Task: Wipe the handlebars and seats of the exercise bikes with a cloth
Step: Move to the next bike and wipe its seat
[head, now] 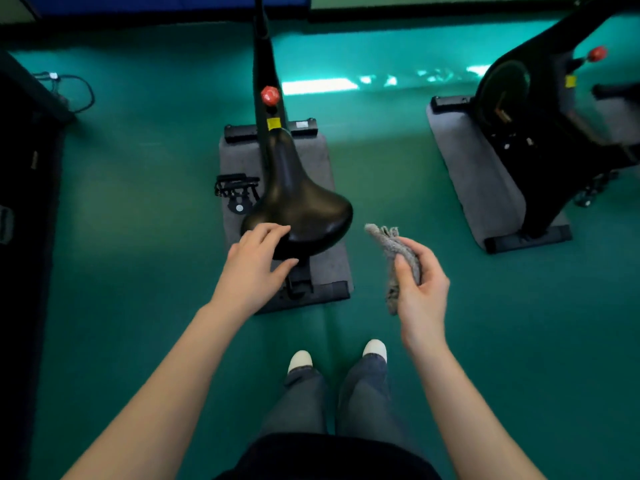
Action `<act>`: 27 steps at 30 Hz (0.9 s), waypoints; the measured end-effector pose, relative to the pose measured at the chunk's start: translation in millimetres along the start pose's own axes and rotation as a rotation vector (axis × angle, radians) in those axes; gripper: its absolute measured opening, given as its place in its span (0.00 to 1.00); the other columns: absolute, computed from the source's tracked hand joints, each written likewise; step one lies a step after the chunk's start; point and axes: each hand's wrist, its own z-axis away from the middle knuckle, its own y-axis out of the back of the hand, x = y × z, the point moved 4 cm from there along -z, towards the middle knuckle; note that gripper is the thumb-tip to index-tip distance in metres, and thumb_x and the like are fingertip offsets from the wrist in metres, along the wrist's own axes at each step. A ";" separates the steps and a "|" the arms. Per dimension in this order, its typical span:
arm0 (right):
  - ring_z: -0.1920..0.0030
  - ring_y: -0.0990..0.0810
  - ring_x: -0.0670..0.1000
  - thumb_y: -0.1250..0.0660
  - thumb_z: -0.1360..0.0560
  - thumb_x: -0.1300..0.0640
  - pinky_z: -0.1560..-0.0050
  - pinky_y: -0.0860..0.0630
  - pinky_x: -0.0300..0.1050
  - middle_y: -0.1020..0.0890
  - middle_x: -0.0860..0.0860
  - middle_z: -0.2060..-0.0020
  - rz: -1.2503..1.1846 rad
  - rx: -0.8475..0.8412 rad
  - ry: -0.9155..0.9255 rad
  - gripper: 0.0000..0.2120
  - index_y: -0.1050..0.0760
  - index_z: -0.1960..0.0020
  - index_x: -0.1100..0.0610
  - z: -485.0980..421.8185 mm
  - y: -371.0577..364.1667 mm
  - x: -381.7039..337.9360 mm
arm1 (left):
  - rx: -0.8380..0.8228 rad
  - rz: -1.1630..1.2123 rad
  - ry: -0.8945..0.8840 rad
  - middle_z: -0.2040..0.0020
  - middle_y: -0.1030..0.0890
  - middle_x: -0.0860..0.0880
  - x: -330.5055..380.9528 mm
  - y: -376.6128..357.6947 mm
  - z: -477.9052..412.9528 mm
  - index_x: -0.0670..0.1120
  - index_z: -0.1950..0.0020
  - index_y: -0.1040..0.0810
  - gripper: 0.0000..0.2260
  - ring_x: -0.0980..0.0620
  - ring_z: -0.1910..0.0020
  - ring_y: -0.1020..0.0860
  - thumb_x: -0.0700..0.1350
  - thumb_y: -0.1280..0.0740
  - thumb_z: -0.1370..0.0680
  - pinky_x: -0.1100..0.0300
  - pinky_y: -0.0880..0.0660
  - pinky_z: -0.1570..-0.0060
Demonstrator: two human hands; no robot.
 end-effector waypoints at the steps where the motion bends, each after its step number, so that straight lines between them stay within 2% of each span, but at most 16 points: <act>1: 0.50 0.21 0.41 0.38 0.23 0.69 0.45 0.27 0.34 0.18 0.47 0.50 -0.004 0.010 -0.009 0.12 0.23 0.47 0.54 -0.3 12.1 -0.1 | -0.026 -0.028 -0.029 0.36 0.28 0.49 11.3 -1.3 -3.6 0.46 0.31 0.30 0.23 0.46 0.38 0.30 0.50 0.32 0.25 0.49 0.32 0.40; 6: 0.52 0.21 0.38 0.38 0.23 0.68 0.49 0.27 0.30 0.18 0.44 0.51 -0.043 0.083 -0.066 0.13 0.22 0.48 0.53 0.1 71.3 7.6 | -0.162 -0.139 -0.202 0.35 0.30 0.52 78.6 -22.6 -22.2 0.49 0.31 0.31 0.21 0.49 0.38 0.31 0.53 0.36 0.23 0.51 0.32 0.42; 10: 0.51 0.21 0.39 0.38 0.23 0.68 0.48 0.27 0.31 0.18 0.47 0.49 -0.067 0.115 -0.109 0.12 0.22 0.46 0.56 -1.2 126.6 19.2 | -0.240 -0.228 -0.314 0.34 0.29 0.51 140.9 -53.1 -33.1 0.49 0.31 0.32 0.21 0.49 0.37 0.31 0.55 0.38 0.22 0.52 0.33 0.41; 15: 0.54 0.21 0.37 0.37 0.23 0.67 0.56 0.27 0.27 0.17 0.43 0.53 -0.095 0.196 -0.152 0.12 0.21 0.50 0.51 -1.6 224.2 34.7 | -0.365 -0.370 -0.418 0.33 0.29 0.51 222.7 -108.3 -40.0 0.49 0.29 0.34 0.23 0.49 0.34 0.33 0.57 0.41 0.21 0.52 0.34 0.37; 20: 0.55 0.20 0.36 0.37 0.23 0.66 0.58 0.27 0.27 0.17 0.43 0.53 -0.124 0.375 -0.232 0.11 0.21 0.50 0.52 3.3 337.1 60.8 | -0.451 -0.445 -0.502 0.32 0.30 0.51 302.8 -169.7 -47.3 0.49 0.28 0.36 0.25 0.50 0.33 0.33 0.59 0.44 0.21 0.52 0.36 0.35; 23: 0.54 0.20 0.36 0.37 0.23 0.65 0.56 0.26 0.31 0.18 0.44 0.51 -0.126 0.472 -0.283 0.11 0.21 0.49 0.52 5.7 398.1 75.9 | -0.528 -0.497 -0.532 0.31 0.31 0.50 345.2 -206.7 -56.7 0.48 0.27 0.37 0.25 0.49 0.32 0.34 0.59 0.45 0.20 0.53 0.36 0.35; 27: 0.50 0.20 0.43 0.36 0.23 0.65 0.51 0.27 0.38 0.18 0.45 0.51 -0.173 0.608 -0.316 0.12 0.21 0.51 0.49 3.1 461.0 88.5 | -0.587 -0.535 -0.574 0.31 0.30 0.49 394.6 -243.6 -71.6 0.48 0.28 0.36 0.24 0.48 0.33 0.33 0.59 0.45 0.20 0.52 0.36 0.36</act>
